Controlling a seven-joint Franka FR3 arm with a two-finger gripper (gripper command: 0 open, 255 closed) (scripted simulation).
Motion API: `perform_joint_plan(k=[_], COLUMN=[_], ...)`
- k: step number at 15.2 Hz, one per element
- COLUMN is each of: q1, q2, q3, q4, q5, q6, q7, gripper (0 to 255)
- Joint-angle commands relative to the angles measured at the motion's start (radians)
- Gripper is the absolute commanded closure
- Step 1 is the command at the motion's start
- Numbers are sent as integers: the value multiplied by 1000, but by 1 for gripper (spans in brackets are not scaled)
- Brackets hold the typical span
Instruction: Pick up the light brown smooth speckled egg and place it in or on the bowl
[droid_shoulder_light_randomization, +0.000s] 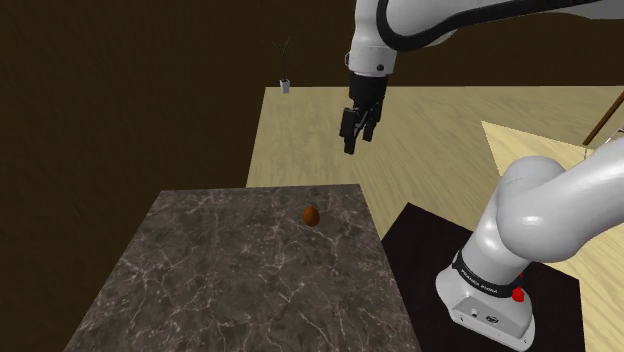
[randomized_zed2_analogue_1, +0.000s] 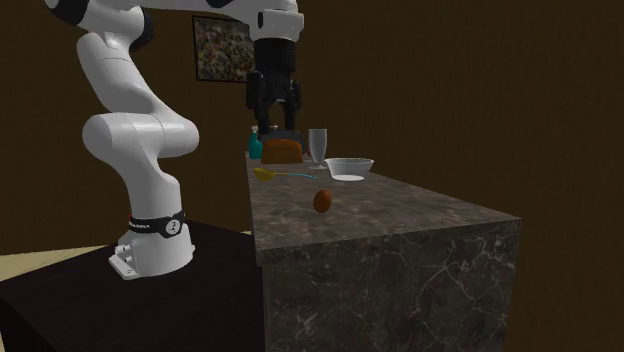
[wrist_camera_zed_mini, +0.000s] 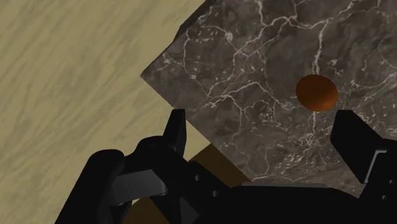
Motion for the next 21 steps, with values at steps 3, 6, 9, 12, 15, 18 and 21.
perform_joint_plan(k=[3,6,9,12,15,18,21], q1=[38,67,96,124,128,133,137], q2=[92,170,256,350,368,393,417], q3=[32,56,80,104,108,114,119], q4=[-39,-54,-57,-49,-63,-83,-99], q5=[47,82,118,152,158,166,173], q6=[126,213,299,382,415,461,501], q7=[3,2,-2,-8,-10,-14,-17], gripper=[0,0,0,0,0,0,0])
